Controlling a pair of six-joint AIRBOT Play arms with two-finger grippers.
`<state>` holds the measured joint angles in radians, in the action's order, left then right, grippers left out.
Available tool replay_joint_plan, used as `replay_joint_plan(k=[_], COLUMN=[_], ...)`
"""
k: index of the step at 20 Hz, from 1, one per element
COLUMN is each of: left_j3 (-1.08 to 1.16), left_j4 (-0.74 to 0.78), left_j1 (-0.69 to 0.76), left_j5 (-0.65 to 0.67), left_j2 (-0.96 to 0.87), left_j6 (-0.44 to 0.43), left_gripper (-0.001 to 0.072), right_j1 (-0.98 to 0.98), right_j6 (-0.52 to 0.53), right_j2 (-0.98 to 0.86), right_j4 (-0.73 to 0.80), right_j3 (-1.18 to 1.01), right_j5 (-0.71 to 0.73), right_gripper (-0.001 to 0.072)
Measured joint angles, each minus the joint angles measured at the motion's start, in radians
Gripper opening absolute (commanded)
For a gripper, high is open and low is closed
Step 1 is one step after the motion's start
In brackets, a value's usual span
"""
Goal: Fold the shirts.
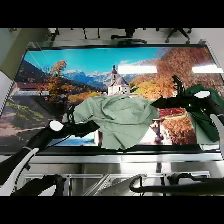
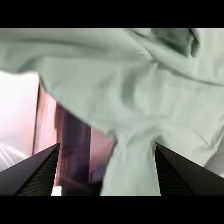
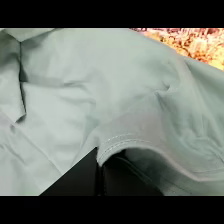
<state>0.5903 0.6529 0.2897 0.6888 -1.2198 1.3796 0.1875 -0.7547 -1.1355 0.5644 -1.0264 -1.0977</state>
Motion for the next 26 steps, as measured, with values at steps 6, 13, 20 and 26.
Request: replay_joint_plan(k=[6,13,20,26], left_j3=[0.161,0.367,0.657,0.994], left_j4=[-0.011,0.051,0.085,0.086], left_j1=[0.026,0.029,-0.036,-0.175], left_j5=[-0.020,0.083,0.267,0.304], left_j2=[-0.218,-0.288,0.078,0.444], left_j6=[0.001,-0.020,-0.034,-0.042], left_gripper=[0.0040,0.0008,0.0009,0.0009], right_j1=[0.000,0.003,0.137,0.254], right_j6=[0.000,0.000,-0.023,-0.029], right_j2=[0.000,0.042,0.312,0.585], right_j4=[0.000,0.000,-0.141,-0.195], right_j3=[0.000,-0.017,-0.237,-0.566], right_j5=[-0.007,-0.012,-0.093,-0.008], right_gripper=[0.0021,0.0021,0.0020,0.0020])
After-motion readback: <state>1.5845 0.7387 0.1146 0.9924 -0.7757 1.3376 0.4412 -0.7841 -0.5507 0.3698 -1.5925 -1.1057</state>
